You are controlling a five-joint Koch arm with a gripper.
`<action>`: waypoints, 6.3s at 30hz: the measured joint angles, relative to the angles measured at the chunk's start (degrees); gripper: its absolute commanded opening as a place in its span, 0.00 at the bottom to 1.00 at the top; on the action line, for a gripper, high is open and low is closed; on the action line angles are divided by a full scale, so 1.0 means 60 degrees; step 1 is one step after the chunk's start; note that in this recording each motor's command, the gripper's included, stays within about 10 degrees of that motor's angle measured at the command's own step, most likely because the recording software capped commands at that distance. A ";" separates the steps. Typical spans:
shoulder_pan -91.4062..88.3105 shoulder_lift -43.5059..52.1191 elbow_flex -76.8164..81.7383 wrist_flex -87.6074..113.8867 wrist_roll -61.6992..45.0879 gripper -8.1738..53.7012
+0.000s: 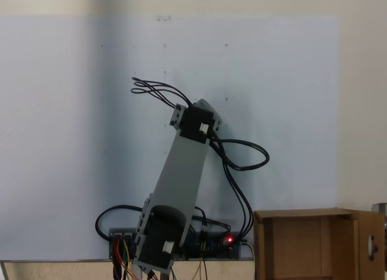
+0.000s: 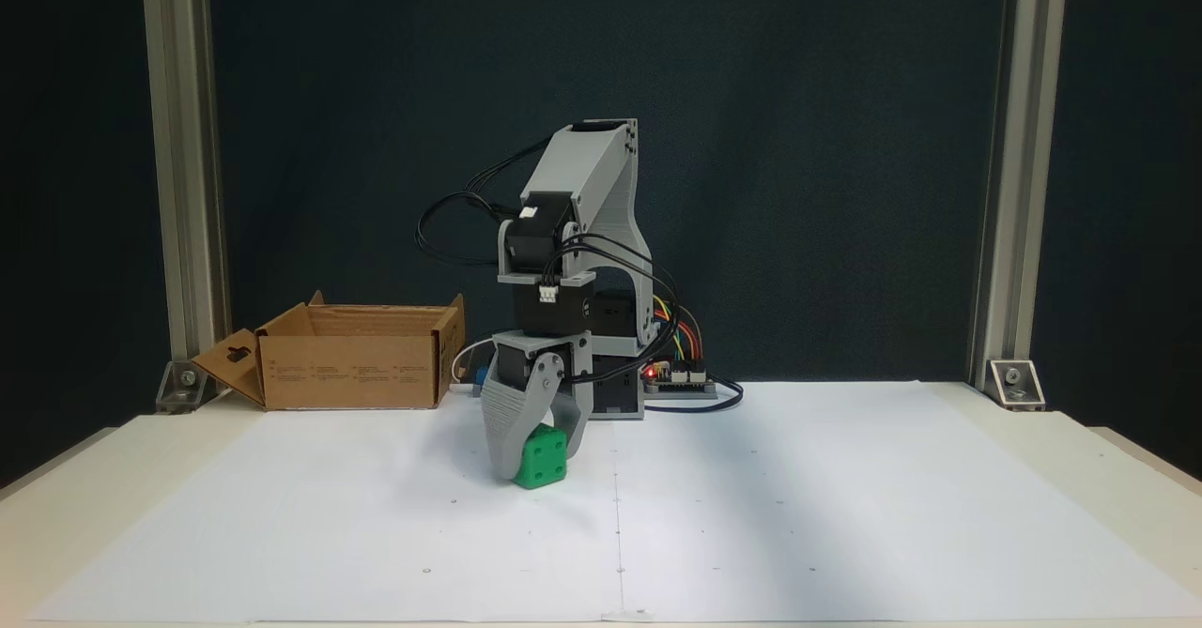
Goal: Grasp a green dice and put it in the bin.
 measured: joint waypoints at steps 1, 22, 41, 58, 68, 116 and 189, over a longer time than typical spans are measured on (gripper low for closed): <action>0.0044 0.0000 0.0073 -0.0073 0.0000 0.34; 0.0190 0.1157 0.0146 -0.0483 0.0000 0.32; -0.0029 0.2739 -0.3545 0.1187 -0.0029 0.32; 0.4922 0.2959 -0.3545 0.1143 -0.2739 0.32; 1.0444 0.2944 -0.3545 0.0293 -0.5039 0.32; 1.4194 0.0366 -0.3691 -0.1479 -0.7134 0.83; -0.1655 0.6738 0.4687 -0.9492 -0.5918 0.85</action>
